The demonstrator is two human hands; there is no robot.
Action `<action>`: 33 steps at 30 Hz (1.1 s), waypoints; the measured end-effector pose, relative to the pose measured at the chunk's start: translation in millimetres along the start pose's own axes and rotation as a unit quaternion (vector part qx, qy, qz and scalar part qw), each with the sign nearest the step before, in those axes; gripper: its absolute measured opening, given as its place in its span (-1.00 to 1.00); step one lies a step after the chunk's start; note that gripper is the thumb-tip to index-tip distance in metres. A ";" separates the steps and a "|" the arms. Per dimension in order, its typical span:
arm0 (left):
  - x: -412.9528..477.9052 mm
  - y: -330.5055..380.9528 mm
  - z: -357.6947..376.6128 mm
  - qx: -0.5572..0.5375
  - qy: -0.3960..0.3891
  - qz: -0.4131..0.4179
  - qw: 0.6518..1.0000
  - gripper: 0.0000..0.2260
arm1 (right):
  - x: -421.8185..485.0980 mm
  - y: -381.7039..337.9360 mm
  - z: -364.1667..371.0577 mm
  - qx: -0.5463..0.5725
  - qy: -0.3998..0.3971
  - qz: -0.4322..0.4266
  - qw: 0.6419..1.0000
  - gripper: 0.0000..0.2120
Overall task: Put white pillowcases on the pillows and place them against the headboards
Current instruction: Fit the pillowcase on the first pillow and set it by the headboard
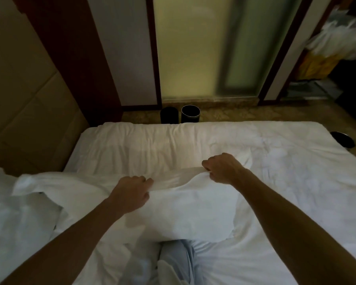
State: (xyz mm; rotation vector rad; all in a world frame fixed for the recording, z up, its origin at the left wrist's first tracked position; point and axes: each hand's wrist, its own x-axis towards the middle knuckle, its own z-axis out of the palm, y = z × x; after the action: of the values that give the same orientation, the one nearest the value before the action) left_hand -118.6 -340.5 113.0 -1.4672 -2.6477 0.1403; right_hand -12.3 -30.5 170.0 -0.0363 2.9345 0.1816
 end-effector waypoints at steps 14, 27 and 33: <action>44.5 51.4 17.2 -0.113 -0.112 -0.034 0.987 -0.53 | -75.7 -35.8 50.8 -0.008 0.181 -0.005 0.983 -0.78; 47.2 63.1 -2.9 -0.114 -0.122 0.042 0.985 -0.77 | -138.7 -62.1 59.8 -0.023 0.147 0.168 0.974 -0.63; 32.9 68.1 -3.1 -0.053 0.008 0.131 0.990 -0.77 | -170.1 -51.4 50.1 0.005 0.146 0.217 0.965 -0.73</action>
State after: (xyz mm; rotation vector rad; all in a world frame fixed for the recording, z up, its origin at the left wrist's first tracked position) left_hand -78.4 -276.5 108.7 -1.8371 -2.4730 0.0072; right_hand 166.1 -73.3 149.3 0.6400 3.1928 0.2423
